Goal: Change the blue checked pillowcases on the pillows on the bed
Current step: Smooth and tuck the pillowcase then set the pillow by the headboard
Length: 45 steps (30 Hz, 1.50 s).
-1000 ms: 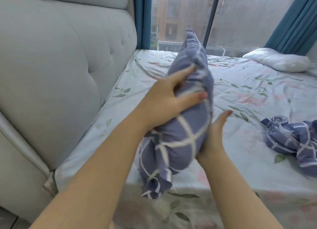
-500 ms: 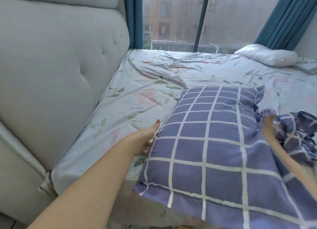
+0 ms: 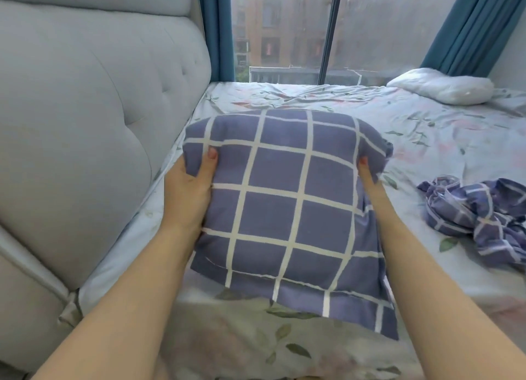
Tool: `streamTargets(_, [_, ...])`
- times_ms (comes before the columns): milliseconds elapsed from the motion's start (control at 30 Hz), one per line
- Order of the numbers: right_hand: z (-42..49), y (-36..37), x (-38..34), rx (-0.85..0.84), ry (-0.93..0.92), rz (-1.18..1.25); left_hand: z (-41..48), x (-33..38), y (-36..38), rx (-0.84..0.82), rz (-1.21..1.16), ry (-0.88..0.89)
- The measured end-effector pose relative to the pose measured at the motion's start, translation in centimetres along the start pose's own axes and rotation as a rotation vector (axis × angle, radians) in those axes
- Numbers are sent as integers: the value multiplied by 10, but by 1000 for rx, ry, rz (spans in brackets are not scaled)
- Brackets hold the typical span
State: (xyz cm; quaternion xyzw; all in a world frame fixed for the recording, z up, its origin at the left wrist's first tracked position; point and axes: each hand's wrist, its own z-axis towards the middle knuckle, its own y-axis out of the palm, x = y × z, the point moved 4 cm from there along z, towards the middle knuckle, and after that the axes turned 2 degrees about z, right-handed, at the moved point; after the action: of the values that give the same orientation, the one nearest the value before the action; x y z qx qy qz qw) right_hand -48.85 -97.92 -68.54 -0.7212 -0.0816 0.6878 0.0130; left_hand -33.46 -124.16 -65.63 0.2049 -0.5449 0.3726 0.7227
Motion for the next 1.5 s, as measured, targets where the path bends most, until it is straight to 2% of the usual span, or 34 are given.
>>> streamTargets(67, [3, 11, 23, -20, 99, -55, 6, -36, -3, -57, 106, -134])
streamTargets(133, [-4, 19, 46, -103, 210, -175, 11, -84, -3, -178, 233, -373])
streamTargets(200, [-7, 17, 56, -113, 248, -297, 11, -110, -8, -286, 338, -551])
streamTargets(300, [-12, 16, 56, -103, 247, -323, 10, -111, -16, -347, 320, -674])
streamTargets(467, [-24, 18, 77, -116, 247, -367, -1, -103, -26, -408, 372, -766])
streamTargets(567, [-28, 21, 73, -60, 260, -205, -8, -102, -33, -479, 289, -868])
streamTargets(733, [-29, 20, 68, -42, 311, 41, -9, -90, -37, -445, 59, -796])
streamTargets(867, [-31, 13, 69, -122, 379, 146, -13, -84, -37, -462, -48, -790])
streamTargets(967, [-36, 7, 68, -327, 432, 171, -11, -86, -39, -382, 17, -743])
streamTargets(1033, [-40, 3, 71, -457, 414, 77, -8, -83, -38, -316, 128, -654])
streamTargets(1100, [-41, 1, 74, -437, 332, -105, -6, -82, -36, -306, 282, -550])
streamTargets(1167, [-38, 3, 75, -332, 256, -196, -6, -80, -35, -355, 367, -499])
streamTargets(1300, [-36, 16, 71, -247, 223, -106, -12, -77, -37, -485, 225, -725])
streamTargets(1400, [-37, 18, 69, -296, 286, -54, -12, -77, -40, -454, 209, -787])
streamTargets(1500, [-36, 7, 69, -286, 361, 2, -15, -74, -40, -407, 65, -929])
